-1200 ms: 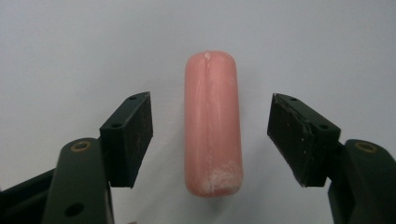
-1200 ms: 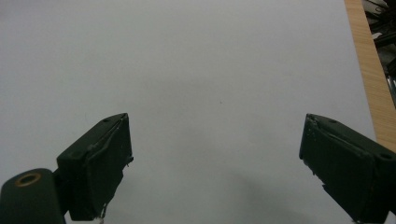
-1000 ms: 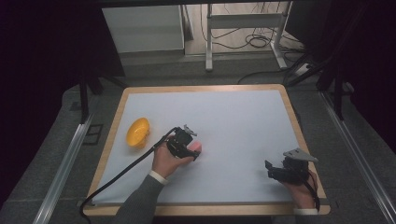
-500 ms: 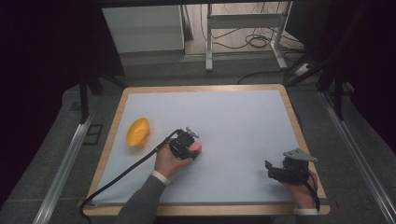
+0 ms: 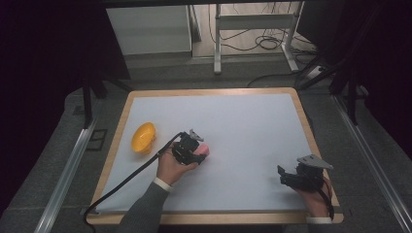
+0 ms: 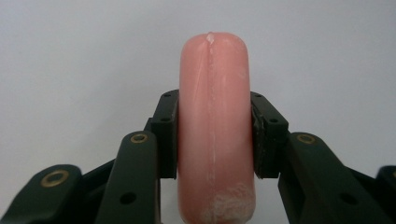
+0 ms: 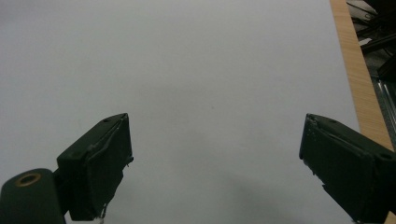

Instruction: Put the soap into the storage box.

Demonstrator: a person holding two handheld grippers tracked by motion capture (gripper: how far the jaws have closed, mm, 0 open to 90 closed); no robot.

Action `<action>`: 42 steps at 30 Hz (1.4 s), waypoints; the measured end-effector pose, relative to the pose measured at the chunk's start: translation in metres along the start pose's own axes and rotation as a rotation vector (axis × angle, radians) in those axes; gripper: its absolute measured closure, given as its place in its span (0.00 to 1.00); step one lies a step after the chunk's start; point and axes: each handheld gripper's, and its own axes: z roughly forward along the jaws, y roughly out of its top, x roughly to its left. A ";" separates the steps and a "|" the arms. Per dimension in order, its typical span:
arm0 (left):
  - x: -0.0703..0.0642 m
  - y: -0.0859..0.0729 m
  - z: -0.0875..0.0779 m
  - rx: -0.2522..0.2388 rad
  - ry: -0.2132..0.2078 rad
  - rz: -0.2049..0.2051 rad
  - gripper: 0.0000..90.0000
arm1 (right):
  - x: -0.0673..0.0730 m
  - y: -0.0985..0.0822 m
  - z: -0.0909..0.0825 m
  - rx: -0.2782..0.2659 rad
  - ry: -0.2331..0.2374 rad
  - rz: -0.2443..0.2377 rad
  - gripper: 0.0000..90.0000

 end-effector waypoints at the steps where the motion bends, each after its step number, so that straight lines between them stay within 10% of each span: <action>1: 0.001 0.000 -0.002 -0.005 -0.005 -0.004 0.67 | 0.000 0.000 -0.001 -0.002 0.001 0.004 0.10; 42: 0.020 -0.004 -0.038 -0.076 0.049 -0.019 0.67 | 0.000 -0.001 0.002 0.018 -0.003 0.004 0.10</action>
